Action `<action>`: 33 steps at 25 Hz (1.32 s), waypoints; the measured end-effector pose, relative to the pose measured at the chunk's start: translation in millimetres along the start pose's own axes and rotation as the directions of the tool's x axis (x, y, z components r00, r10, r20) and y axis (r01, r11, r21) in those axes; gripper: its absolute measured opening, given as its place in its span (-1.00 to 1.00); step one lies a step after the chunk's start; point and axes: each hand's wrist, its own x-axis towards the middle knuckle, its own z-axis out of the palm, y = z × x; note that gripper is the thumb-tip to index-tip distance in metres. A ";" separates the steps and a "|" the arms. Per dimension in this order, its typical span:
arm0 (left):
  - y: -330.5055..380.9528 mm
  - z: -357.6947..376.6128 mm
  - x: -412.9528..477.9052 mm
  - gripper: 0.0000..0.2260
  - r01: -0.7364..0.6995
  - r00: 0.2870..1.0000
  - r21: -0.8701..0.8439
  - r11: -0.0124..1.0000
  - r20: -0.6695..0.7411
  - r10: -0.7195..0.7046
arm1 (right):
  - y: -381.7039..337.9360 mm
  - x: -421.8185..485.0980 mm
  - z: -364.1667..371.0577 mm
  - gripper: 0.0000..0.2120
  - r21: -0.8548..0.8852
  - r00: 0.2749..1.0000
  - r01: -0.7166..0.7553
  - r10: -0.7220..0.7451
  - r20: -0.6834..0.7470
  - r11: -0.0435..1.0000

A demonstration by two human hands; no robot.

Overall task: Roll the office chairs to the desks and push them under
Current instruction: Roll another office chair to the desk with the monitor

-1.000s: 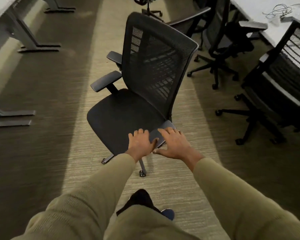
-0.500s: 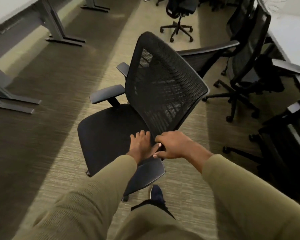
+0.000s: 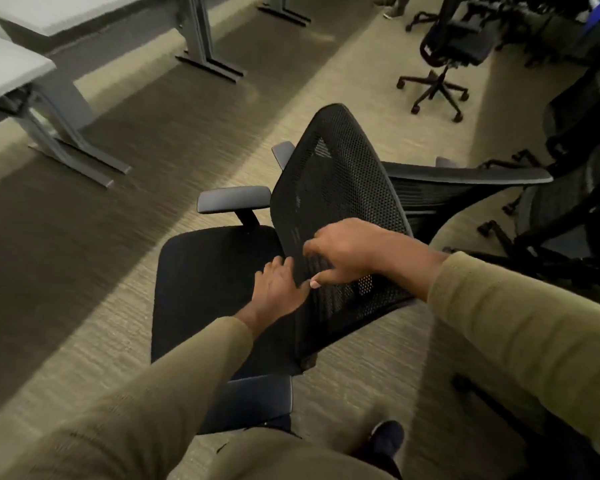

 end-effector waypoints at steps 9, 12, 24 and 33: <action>99.8 -20.9 24.8 -0.65 0.201 0.943 -0.550 0.811 -0.115 -0.311 | 108.7 24.1 -7.9 -0.54 -0.021 0.905 0.405 -0.404 -0.134 0.914; 133.9 -22.0 24.2 -0.70 0.249 0.875 -0.659 0.710 -0.162 -0.457 | 141.5 28.4 -14.6 -0.46 -0.057 0.824 0.534 -0.534 -0.191 0.844; 195.1 -43.9 3.3 -0.15 0.391 0.845 -0.408 0.825 -0.198 -0.498 | 163.6 44.5 -11.8 -0.49 0.140 0.686 0.637 -0.475 -0.551 0.758; 140.6 -60.2 -3.8 -0.28 0.287 0.869 -0.510 0.811 -0.217 -0.444 | 132.5 85.5 -20.0 -0.53 0.161 0.651 0.663 -0.456 -0.607 0.731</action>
